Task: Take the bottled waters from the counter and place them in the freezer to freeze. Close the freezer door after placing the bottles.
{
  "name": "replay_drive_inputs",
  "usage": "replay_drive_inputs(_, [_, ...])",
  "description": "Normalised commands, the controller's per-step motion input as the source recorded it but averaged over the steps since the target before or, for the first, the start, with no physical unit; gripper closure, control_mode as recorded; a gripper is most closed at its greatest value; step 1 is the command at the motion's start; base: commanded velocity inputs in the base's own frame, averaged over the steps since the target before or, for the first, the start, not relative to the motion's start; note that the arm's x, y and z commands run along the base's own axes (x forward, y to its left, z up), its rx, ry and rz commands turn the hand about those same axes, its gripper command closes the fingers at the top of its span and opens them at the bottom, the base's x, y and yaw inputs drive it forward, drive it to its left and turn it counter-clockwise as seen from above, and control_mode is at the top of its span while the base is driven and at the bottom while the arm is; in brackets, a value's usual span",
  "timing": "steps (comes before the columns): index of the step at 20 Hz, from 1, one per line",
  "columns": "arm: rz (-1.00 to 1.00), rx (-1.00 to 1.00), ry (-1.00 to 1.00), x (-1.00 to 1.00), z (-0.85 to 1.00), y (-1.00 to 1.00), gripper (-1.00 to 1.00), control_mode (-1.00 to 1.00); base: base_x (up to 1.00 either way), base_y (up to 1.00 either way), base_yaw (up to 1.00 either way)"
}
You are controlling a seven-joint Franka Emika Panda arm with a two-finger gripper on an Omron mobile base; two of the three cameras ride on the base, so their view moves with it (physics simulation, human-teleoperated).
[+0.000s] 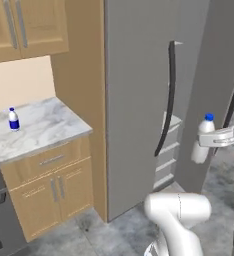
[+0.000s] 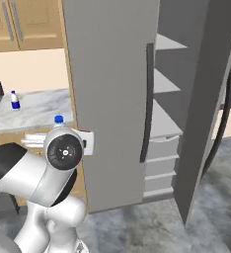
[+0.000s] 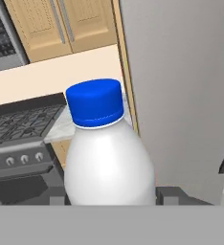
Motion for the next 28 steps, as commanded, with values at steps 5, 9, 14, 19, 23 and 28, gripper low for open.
replay_drive_inputs(5, [0.00,0.00,0.00,0.00,0.00,0.00,1.00,1.00,0.09,-0.76,-0.31])
replay_drive_inputs(9, [0.00,0.00,0.00,0.00,0.00,0.00,1.00,1.00,0.25,-0.33,-0.32])
replay_drive_inputs(14, [0.00,0.00,0.00,0.00,0.00,0.00,1.00,1.00,0.43,-0.39,-0.27])
replay_drive_inputs(19, [0.00,0.00,0.00,0.00,0.00,0.00,1.00,1.00,0.76,-0.13,-0.03])
replay_drive_inputs(23, [0.00,0.00,0.00,0.00,0.00,0.00,1.00,1.00,0.82,-0.05,0.01])
replay_drive_inputs(28, [0.00,0.00,0.00,0.00,0.00,0.00,1.00,1.00,0.52,-0.54,0.07])
